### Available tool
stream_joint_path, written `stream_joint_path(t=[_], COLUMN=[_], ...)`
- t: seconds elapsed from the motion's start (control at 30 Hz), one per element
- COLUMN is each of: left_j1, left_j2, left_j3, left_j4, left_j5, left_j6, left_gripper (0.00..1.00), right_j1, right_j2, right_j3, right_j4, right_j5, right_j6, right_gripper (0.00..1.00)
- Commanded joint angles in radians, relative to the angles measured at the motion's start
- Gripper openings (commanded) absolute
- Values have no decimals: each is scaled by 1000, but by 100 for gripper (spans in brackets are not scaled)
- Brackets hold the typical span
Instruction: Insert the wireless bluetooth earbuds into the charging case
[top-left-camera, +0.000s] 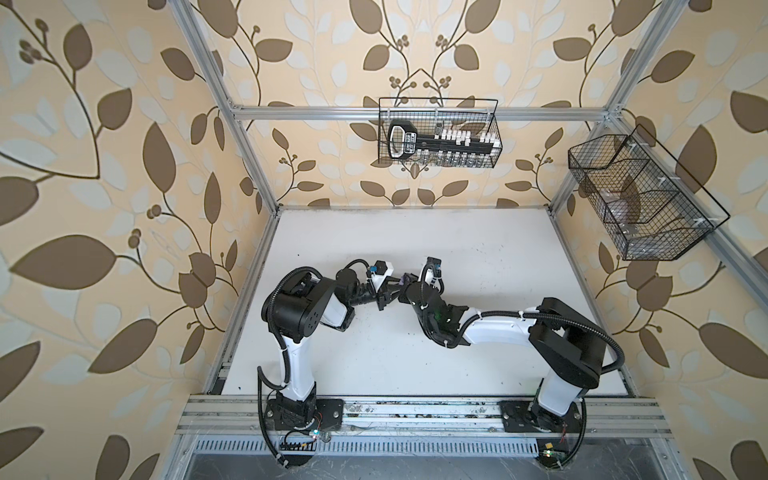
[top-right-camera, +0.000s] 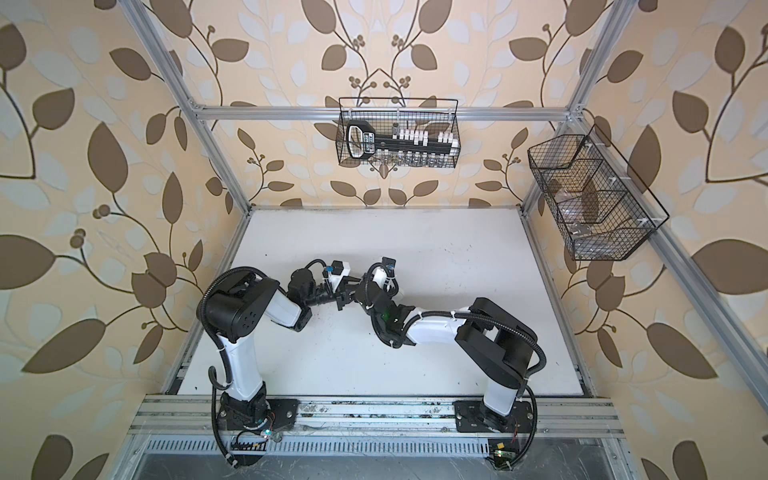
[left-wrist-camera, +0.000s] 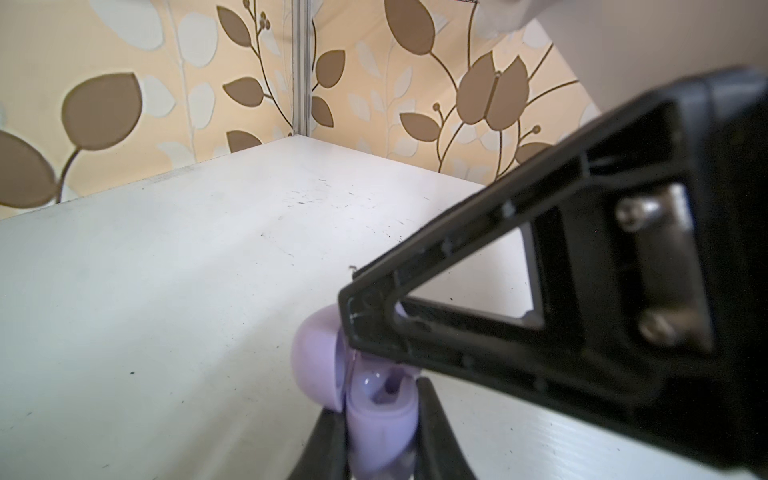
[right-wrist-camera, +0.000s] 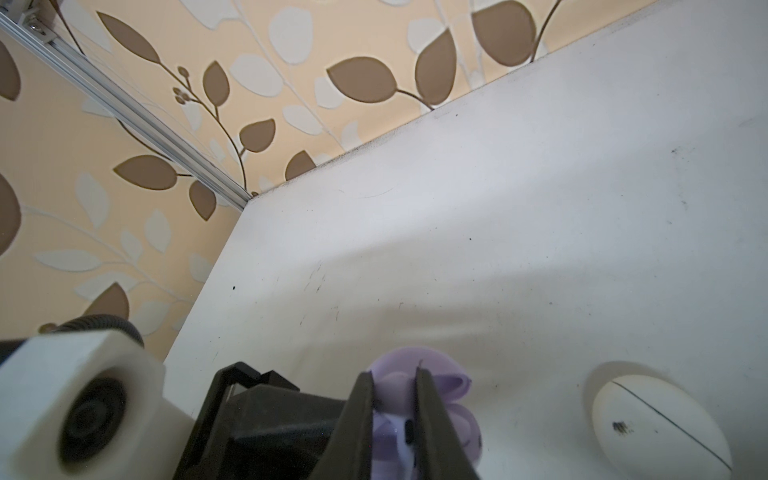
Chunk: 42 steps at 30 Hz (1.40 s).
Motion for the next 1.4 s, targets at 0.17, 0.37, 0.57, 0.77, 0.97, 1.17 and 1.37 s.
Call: stream_joint_path(t=[0.17, 0.37, 0.57, 0.77, 0.97, 1.17, 1.37], left_j1=[-2, -2, -2, -2, -2, -1, -1], left_j2=[-22, -22, -21, -22, -22, -21, -20], left_j3=[22, 21, 22, 22, 23, 24, 24], left_j4=[44, 43, 42, 40, 41, 44, 44], left_j5=[30, 32, 30, 30, 29, 27, 26], left_j6=[-13, -13, -13, -12, -14, -16, -18], left_gripper=[15, 15, 15, 15, 15, 15, 15], right_j1=[-10, -12, -14, -5, 12, 29, 42], right_j2=[27, 38, 51, 62, 45, 24, 11], right_j3=[18, 25, 34, 36, 12, -23, -50], right_j4=[33, 40, 51, 47, 19, -3, -7], right_j5=[25, 23, 13, 4, 11, 22, 28], right_j6=[-15, -16, -16, -12, -6, 7, 17], right_gripper=[18, 17, 17, 18, 18, 17, 18])
